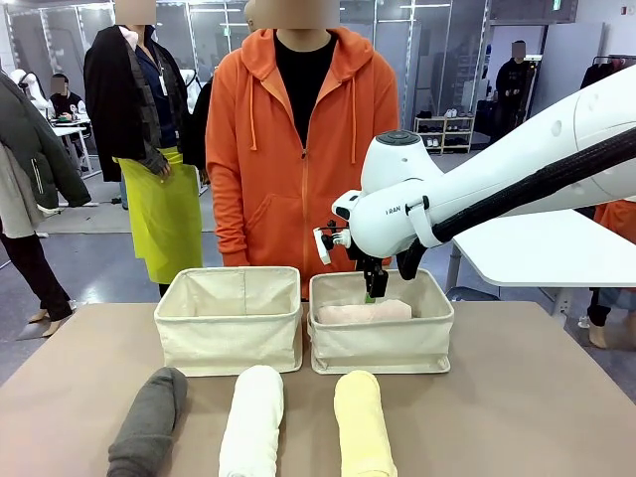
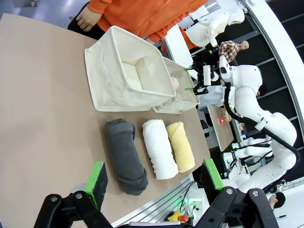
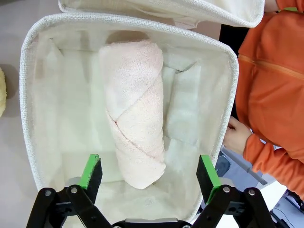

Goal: Divide the towels into two baskets.
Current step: Pick up one hotel-folded towel from the bottom of the table and place it in the Fabric basket indicated by the person.

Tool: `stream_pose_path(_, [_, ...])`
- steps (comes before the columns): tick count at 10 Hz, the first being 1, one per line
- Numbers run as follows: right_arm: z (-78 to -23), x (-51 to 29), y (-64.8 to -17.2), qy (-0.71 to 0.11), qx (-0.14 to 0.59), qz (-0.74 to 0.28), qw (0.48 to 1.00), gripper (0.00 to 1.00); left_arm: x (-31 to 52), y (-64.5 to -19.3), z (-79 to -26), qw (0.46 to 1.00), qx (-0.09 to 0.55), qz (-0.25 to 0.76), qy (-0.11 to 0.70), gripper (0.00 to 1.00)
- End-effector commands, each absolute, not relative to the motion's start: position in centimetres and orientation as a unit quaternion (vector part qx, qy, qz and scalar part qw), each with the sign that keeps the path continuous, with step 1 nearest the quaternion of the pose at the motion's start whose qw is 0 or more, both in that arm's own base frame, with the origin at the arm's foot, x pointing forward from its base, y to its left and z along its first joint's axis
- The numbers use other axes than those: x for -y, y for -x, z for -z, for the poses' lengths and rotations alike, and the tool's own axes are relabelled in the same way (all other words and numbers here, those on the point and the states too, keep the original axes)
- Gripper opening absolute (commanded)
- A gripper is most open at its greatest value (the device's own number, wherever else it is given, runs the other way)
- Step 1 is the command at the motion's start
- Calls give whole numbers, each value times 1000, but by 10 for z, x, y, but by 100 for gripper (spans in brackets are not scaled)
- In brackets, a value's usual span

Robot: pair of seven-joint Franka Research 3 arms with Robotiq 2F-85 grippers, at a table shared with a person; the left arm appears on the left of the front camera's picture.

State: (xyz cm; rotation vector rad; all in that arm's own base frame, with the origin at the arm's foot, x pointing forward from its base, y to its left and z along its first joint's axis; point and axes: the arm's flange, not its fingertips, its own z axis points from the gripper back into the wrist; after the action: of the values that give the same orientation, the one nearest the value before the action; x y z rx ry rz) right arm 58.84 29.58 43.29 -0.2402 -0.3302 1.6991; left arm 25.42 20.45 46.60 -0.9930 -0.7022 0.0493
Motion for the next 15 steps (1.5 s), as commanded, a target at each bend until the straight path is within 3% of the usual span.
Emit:
stream_pose_path(1, [-453, -289, -578, 90, 131, -716, 679, 100, -207, -254, -467, 813, 340, -13, 473, 100])
stream_pose_path(4, [-501, -253, -523, 73, 79, -640, 760, 100, -207, -254, -467, 813, 340, -13, 473, 100])
stream_pose_path(7, [-519, -161, -495, -90, 74, -499, 859, 100, -207, -254, -467, 813, 340, -13, 473, 100])
stream_pose_path(10, [-518, -8, -476, -287, 123, -308, 899, 100, -207, -254, -467, 813, 340, -13, 473, 100])
stream_pose_path(12, [-492, 96, -454, -435, 187, -185, 861, 100, -207, -254, -467, 813, 340, -13, 473, 100])
stream_pose_path(15, [-443, 209, -397, -545, 263, -34, 796, 100, -207, -254, -467, 813, 340, -13, 473, 100])
